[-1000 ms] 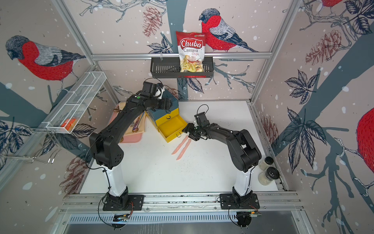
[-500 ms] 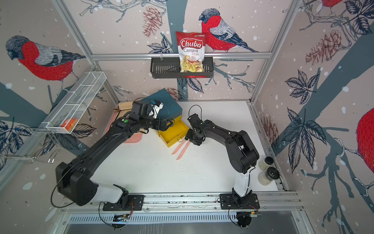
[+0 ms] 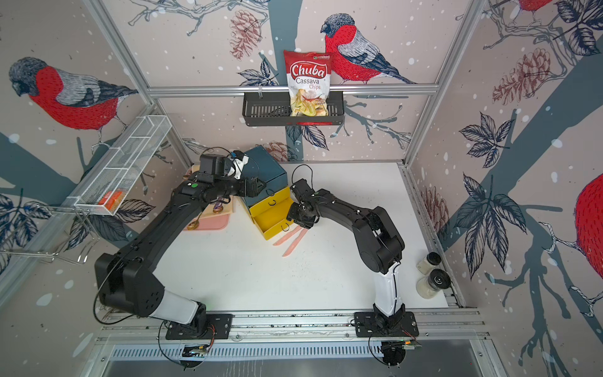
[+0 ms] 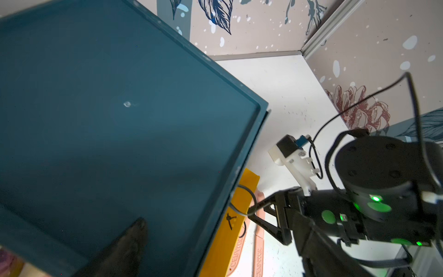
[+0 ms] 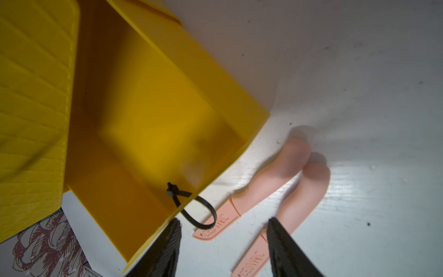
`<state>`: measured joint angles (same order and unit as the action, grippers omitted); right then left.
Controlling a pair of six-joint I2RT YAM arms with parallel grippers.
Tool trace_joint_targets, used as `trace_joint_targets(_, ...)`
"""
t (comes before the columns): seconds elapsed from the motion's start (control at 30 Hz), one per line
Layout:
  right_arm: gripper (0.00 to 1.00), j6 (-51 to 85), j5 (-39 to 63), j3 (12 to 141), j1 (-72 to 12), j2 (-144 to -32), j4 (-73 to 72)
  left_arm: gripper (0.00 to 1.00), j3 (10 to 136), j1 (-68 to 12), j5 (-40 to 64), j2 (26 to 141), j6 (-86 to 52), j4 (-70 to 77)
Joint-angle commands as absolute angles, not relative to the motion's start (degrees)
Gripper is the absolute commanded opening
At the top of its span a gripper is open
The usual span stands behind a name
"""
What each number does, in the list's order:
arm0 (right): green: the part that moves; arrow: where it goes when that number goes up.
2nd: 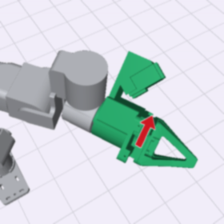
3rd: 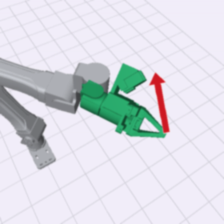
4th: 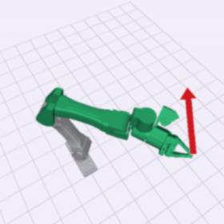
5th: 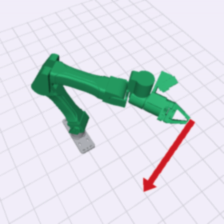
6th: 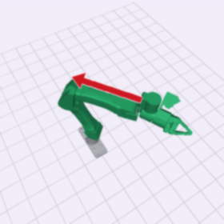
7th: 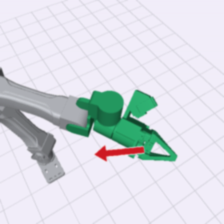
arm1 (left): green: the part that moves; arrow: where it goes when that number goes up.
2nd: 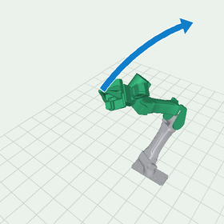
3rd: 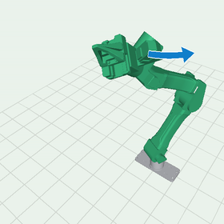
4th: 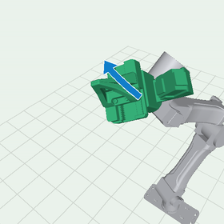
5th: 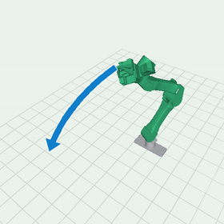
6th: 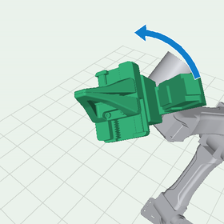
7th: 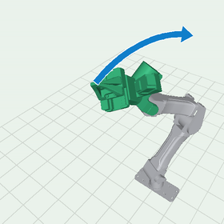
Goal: Place the fruit knives into the drawer by color
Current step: Move the storage box to the center of the board.
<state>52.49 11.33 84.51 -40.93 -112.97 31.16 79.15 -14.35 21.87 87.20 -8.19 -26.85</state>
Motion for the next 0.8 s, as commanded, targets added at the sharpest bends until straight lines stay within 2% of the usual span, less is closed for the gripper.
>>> trace_joint_targets(0.0,0.59,53.3,10.3,84.8,-41.4,-112.3,33.6,0.97,80.2,-13.4,21.5,90.6,-8.5,-34.9)
trace_joint_targets(0.43,0.59,53.0,10.8,79.4,-40.9,-108.3,33.1,0.97,91.7,-11.8,25.1,106.7,-8.6,-32.4)
trace_joint_targets(0.77,0.6,53.9,13.9,80.5,-39.2,-110.7,30.2,0.97,100.8,-9.7,25.7,115.0,-8.4,-32.8)
